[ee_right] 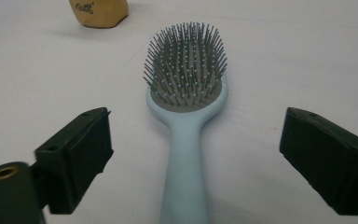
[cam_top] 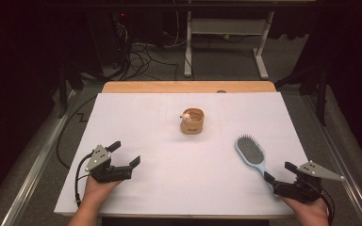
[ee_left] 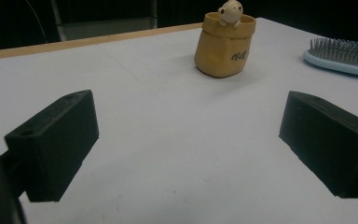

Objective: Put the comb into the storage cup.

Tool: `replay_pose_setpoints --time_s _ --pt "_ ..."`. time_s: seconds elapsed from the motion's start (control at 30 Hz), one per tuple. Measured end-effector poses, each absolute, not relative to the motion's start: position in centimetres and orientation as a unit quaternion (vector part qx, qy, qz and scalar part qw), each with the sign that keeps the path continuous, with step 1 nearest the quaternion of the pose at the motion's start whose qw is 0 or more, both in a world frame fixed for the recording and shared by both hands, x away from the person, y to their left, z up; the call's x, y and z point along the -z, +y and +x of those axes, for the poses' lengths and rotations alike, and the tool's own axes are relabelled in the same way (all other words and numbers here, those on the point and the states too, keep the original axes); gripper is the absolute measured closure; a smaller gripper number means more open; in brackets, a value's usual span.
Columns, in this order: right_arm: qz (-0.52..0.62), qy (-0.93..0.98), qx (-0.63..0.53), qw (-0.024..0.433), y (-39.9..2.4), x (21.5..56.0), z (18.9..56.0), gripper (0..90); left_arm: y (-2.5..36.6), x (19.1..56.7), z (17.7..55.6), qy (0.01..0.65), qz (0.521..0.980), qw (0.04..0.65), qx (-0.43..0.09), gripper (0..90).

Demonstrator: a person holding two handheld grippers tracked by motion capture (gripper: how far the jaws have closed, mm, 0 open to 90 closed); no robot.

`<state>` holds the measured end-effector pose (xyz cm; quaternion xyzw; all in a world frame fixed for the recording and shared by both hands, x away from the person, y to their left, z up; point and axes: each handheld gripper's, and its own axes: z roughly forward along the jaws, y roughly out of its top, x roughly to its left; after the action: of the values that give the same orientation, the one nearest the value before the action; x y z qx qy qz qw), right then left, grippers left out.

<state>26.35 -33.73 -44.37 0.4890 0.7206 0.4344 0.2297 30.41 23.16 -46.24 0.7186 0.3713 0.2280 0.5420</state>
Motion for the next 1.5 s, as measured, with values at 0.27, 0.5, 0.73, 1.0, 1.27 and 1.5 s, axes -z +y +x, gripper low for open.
replay_pose_setpoints --time_s 0.27,0.5,0.73,1.0,1.27,1.5 --pt "0.488 0.717 -0.435 0.243 -33.6 44.3 26.3 0.3 23.2 46.2 30.4 0.370 0.718 0.544 -0.230 5.2" --pt "0.482 0.717 -0.437 0.251 -33.4 44.3 26.2 0.2 23.2 46.2 30.3 0.366 0.716 0.547 -0.232 5.2" --pt "0.482 0.713 -0.439 0.258 -33.1 44.2 26.2 0.2 23.3 46.2 30.3 0.368 0.718 0.546 -0.227 8.1" --pt "0.486 0.724 -0.416 0.257 -32.2 43.6 27.5 0.2 23.2 46.2 30.3 0.366 0.724 0.534 -0.238 2.2" --pt "0.503 0.751 -0.360 0.231 -31.9 44.1 29.2 0.2 23.4 46.2 30.3 0.359 0.723 0.541 -0.237 0.7" --pt "0.497 0.781 -0.319 0.203 -31.2 44.2 30.4 0.2 23.5 46.1 30.2 0.360 0.721 0.543 -0.236 2.4"
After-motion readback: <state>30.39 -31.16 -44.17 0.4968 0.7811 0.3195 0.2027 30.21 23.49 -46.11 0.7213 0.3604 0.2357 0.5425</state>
